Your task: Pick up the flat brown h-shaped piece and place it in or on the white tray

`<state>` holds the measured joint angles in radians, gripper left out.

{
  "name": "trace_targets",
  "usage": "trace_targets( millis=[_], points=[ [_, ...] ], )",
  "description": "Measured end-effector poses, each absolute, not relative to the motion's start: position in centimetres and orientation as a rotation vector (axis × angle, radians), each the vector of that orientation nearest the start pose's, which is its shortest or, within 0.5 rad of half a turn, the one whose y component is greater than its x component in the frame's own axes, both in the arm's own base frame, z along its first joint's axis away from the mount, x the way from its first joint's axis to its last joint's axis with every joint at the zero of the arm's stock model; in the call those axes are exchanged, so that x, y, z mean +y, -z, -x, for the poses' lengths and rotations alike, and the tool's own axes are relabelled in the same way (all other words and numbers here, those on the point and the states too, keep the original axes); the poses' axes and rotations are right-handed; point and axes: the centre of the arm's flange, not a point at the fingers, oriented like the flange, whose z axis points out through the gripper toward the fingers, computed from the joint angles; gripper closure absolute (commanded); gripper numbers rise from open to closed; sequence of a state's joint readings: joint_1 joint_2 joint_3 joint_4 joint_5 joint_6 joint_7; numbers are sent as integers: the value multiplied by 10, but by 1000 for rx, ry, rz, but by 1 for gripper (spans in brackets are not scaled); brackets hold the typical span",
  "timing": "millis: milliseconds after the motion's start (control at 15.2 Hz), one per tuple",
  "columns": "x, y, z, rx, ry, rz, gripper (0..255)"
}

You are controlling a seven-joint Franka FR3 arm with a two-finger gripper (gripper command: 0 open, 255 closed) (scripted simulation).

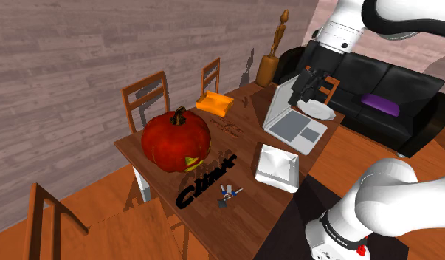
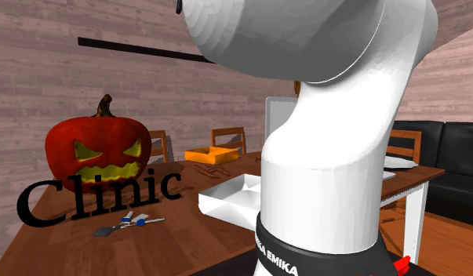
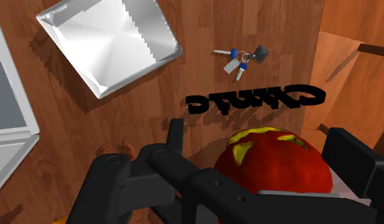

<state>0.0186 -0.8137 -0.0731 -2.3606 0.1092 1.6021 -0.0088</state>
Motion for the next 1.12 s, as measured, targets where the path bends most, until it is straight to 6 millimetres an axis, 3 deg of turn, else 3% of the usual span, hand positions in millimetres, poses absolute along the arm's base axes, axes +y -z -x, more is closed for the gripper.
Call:
trace_targets(
  millis=[264,1122],
  points=[
    [-21,-581,-321,29,81,2983,0],
    [-80,-465,-427,-22,63,3005,0]
  ],
)
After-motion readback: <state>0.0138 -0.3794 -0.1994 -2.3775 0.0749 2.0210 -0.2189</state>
